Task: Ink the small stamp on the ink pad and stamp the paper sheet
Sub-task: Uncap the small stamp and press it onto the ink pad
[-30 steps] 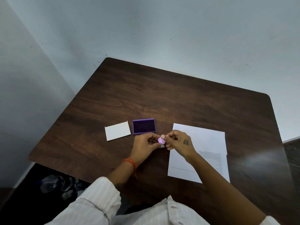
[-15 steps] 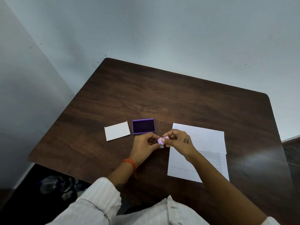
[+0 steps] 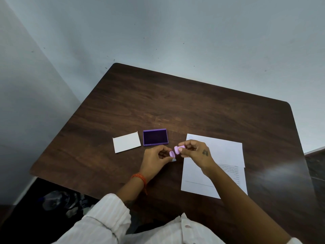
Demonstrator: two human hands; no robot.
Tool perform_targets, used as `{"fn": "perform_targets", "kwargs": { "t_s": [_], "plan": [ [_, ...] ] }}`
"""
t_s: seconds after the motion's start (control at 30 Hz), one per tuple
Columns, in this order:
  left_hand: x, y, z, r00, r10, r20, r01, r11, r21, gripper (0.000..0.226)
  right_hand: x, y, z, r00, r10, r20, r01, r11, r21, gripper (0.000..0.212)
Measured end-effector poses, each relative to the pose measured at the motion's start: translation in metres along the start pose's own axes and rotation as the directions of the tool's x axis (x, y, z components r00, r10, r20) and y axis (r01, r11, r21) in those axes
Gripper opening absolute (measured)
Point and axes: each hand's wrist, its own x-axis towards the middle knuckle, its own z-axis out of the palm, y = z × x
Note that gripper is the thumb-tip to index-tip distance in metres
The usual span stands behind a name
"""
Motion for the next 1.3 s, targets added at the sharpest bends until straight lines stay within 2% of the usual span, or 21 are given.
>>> {"fn": "perform_targets", "kwargs": {
  "t_s": [0.17, 0.3, 0.43, 0.67, 0.77, 0.83, 0.9, 1.0, 1.1, 1.2, 1.3],
  "plan": [
    [0.002, -0.004, 0.006, 1.000, -0.013, 0.013, 0.012, 0.999, 0.037, 0.026, 0.000, 0.004, -0.007, 0.996, 0.064, -0.064, -0.063, 0.998, 0.014, 0.018],
    [0.004, -0.010, 0.010, 0.999, 0.027, 0.024, -0.031, 0.978, 0.204, 0.027, -0.003, 0.007, -0.009, 0.994, 0.088, -0.072, -0.085, 0.996, 0.040, 0.018],
    [0.004, -0.018, 0.010, 0.998, 0.067, -0.018, -0.059, 0.952, 0.299, 0.029, -0.003, 0.013, -0.011, 0.991, 0.109, -0.080, -0.107, 0.994, 0.033, 0.018],
    [0.005, -0.022, 0.008, 0.996, 0.088, -0.007, -0.080, 0.930, 0.359, 0.043, -0.002, 0.013, -0.010, 0.987, 0.152, -0.057, -0.145, 0.983, 0.112, 0.013],
    [0.005, -0.024, -0.009, 0.974, 0.185, -0.133, -0.111, 0.896, 0.431, 0.046, 0.002, 0.016, -0.008, 0.978, 0.193, -0.075, -0.180, 0.972, 0.151, 0.017],
    [0.008, -0.028, -0.027, 0.937, 0.214, -0.276, -0.059, 0.876, 0.479, 0.051, 0.008, 0.018, -0.005, 0.972, 0.213, -0.101, -0.199, 0.971, 0.133, 0.020],
    [0.015, -0.031, -0.046, 0.923, 0.179, -0.341, 0.016, 0.868, 0.497, 0.060, 0.014, 0.017, -0.001, 0.970, 0.216, -0.110, -0.203, 0.972, 0.117, 0.022],
    [0.026, -0.035, -0.068, 0.958, 0.116, -0.261, 0.046, 0.838, 0.544, 0.077, 0.023, 0.007, 0.011, 0.984, 0.150, -0.100, -0.148, 0.989, 0.031, 0.024],
    [0.035, -0.039, -0.077, 0.983, 0.102, -0.155, 0.009, 0.809, 0.588, 0.089, 0.036, -0.007, 0.029, 0.995, 0.044, -0.086, -0.049, 0.997, -0.065, 0.028],
    [0.044, -0.043, -0.077, 0.992, 0.109, -0.069, -0.044, 0.784, 0.619, 0.092, 0.048, -0.019, 0.049, 0.995, -0.085, -0.049, 0.074, 0.980, -0.182, 0.024],
    [0.049, -0.049, -0.075, 0.991, 0.131, -0.030, -0.084, 0.777, 0.624, 0.095, 0.055, -0.028, 0.068, 0.974, -0.223, 0.049, 0.227, 0.925, -0.306, 0.020]
  ]
}}
